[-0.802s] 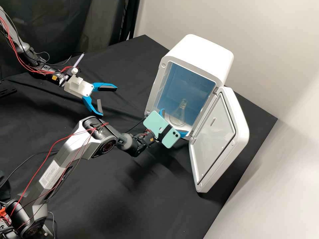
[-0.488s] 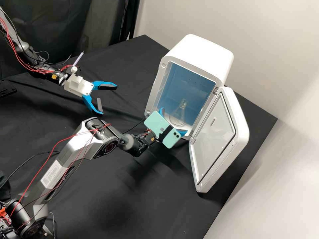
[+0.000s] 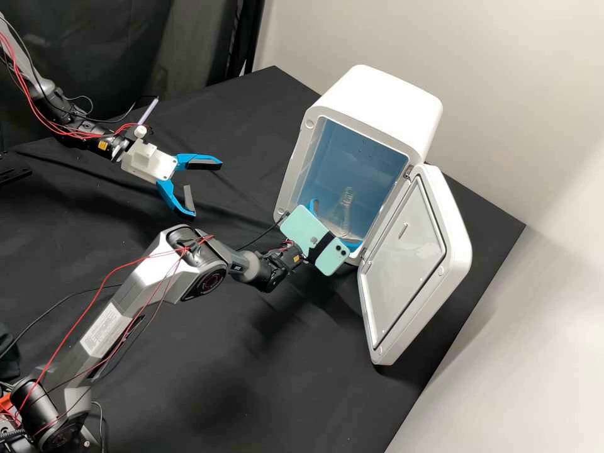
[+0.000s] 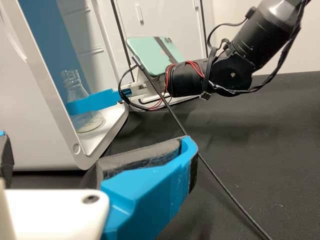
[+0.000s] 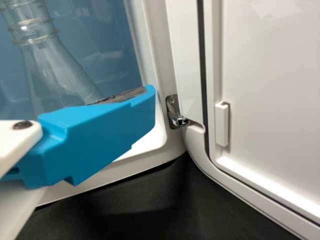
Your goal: Take the flask out of the incubator
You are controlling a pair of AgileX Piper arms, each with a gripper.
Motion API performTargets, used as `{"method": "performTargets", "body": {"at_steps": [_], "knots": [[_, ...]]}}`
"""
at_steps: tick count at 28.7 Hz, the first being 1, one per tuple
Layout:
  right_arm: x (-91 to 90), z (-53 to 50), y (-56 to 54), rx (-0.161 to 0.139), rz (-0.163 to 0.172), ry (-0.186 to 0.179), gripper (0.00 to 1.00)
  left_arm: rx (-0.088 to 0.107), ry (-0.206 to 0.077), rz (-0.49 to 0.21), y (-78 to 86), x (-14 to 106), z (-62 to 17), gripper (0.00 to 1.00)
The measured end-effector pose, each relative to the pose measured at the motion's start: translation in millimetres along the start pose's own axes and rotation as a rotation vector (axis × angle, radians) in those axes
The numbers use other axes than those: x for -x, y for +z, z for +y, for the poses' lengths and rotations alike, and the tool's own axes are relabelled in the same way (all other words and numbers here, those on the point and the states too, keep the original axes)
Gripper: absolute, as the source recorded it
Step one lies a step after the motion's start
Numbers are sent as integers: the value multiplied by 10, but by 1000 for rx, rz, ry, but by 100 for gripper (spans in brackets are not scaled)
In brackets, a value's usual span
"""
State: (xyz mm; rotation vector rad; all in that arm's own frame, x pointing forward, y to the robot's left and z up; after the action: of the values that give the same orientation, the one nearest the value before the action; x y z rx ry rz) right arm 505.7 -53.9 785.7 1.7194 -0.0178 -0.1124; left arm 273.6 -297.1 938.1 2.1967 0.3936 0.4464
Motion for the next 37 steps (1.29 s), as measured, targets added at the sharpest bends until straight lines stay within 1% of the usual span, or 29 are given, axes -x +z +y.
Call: {"method": "performTargets", "body": {"at_steps": [10,15,19,23,24,28,29,33,35,37], "knots": [[0,-1,1,0,-2,-1,100,0,0,0,0,0,0,100],[-1,-21,-13,9,5,-10,100,0,0,0,0,0,0,100],[-4,-83,-57,20,19,-32,100,0,0,2,-6,1,0,100],[-23,-126,-131,32,41,-43,100,0,1,2,-6,2,4,100],[-32,-128,-156,39,51,-46,100,0,1,2,-6,2,4,100],[-42,-144,-192,40,60,-47,100,-1,5,2,-4,6,15,100],[-49,-144,-199,41,56,-50,100,-1,5,2,-4,6,15,100],[-84,-113,-241,46,68,-42,100,-1,5,2,-4,6,15,100],[-112,-109,-244,46,73,-38,100,-1,5,2,-4,6,15,100],[-144,-114,-233,47,70,-39,100,-3,5,2,-4,6,15,100]]}}
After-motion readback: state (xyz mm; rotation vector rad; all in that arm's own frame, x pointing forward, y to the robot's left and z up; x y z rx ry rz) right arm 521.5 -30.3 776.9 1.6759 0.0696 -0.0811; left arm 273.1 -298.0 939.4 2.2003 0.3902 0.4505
